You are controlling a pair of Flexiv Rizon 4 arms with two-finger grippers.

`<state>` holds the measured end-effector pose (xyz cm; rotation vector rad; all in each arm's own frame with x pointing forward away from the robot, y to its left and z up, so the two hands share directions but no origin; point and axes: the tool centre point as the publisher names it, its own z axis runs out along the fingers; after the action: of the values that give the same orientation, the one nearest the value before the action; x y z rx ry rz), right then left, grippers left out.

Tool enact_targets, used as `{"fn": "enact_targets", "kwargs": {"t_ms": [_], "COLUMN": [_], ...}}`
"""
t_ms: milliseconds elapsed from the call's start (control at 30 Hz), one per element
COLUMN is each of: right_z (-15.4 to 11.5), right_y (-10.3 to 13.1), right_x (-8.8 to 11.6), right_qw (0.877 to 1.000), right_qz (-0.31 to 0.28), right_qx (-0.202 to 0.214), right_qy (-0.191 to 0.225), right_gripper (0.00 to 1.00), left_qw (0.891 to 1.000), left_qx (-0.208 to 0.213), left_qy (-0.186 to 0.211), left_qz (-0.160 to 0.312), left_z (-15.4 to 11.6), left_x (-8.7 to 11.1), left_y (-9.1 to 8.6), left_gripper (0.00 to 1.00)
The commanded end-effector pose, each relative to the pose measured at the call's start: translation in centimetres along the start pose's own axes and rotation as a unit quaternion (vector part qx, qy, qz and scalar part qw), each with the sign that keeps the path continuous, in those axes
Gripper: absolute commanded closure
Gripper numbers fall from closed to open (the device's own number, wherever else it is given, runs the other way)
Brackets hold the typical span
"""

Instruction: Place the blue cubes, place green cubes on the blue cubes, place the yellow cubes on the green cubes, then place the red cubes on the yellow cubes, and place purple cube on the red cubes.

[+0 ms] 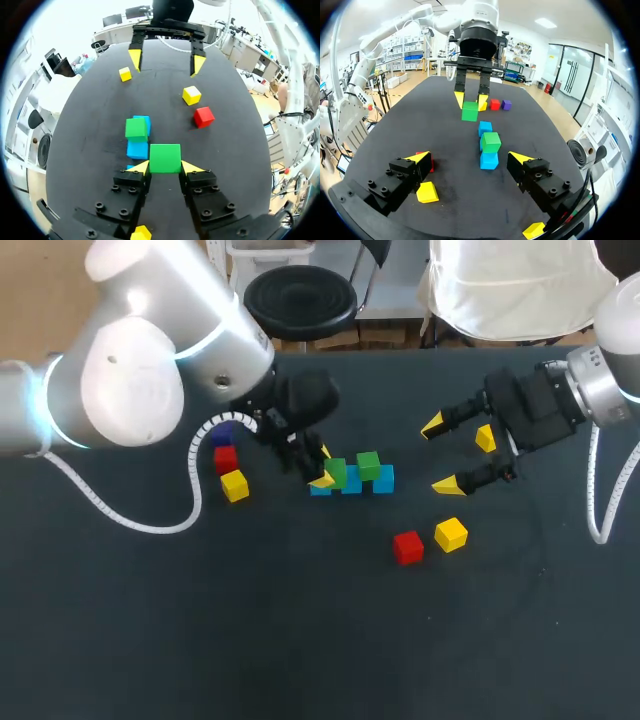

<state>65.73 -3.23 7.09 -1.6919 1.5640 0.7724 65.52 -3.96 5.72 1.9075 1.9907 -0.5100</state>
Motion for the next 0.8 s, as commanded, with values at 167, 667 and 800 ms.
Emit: {"fn": "enact_targets", "kwargs": {"t_ms": [167, 667, 800], "right_z": [0.0, 0.0, 0.0], "right_y": [0.1, 0.1, 0.1], "right_x": [0.0, 0.0, 0.0], "right_qw": [1.0, 1.0, 1.0], "right_qz": [0.0, 0.0, 0.0], "right_qx": [0.001, 0.001, 0.001], "right_qy": [-0.001, -0.001, -0.001], "right_gripper": [0.0, 0.0, 0.0], "left_qw": [1.0, 1.0, 1.0], "left_qx": [0.004, 0.001, 0.001], "left_qy": [0.011, 0.0, -0.002], "left_qz": [-0.021, -0.029, -0.03], "left_z": [1.3, 2.3, 2.4], "left_x": [-0.3, -0.2, 0.0], "left_y": [0.9, 1.4, 1.7], "left_gripper": [1.0, 1.0, 1.0]}}
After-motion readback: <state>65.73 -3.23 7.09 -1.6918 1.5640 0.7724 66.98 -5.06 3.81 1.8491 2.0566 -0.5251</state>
